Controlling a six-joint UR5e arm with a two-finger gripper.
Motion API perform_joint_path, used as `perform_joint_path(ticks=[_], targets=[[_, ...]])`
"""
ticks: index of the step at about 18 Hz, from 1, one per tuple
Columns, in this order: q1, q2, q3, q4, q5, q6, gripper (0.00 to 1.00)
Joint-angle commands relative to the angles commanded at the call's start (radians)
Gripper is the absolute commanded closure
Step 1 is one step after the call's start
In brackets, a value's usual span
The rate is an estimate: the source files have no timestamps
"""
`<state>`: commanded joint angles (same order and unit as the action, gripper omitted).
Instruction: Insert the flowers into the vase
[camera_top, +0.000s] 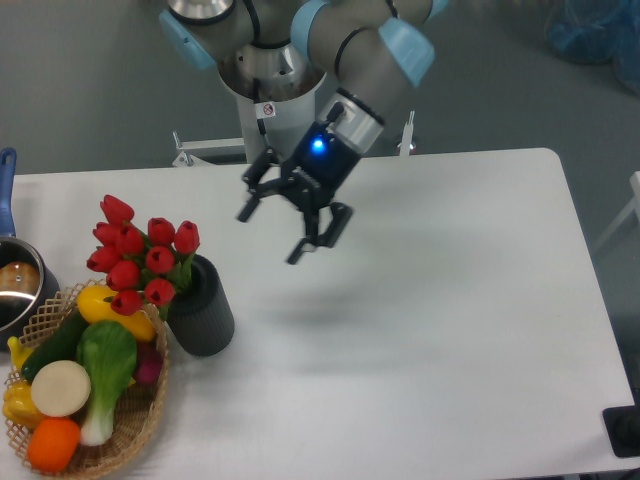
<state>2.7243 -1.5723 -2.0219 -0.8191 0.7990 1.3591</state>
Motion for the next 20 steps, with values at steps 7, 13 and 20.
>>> perform_joint_path(ticks=[7,13,20], targets=[[0.048,-0.076,0.101,-0.006,0.345,-0.017,0.0],[-0.007,-0.173,0.163,-0.029,0.603,-0.006,0.0],[-0.046,-0.204,0.203,-0.081,0.715,-0.012,0.0]])
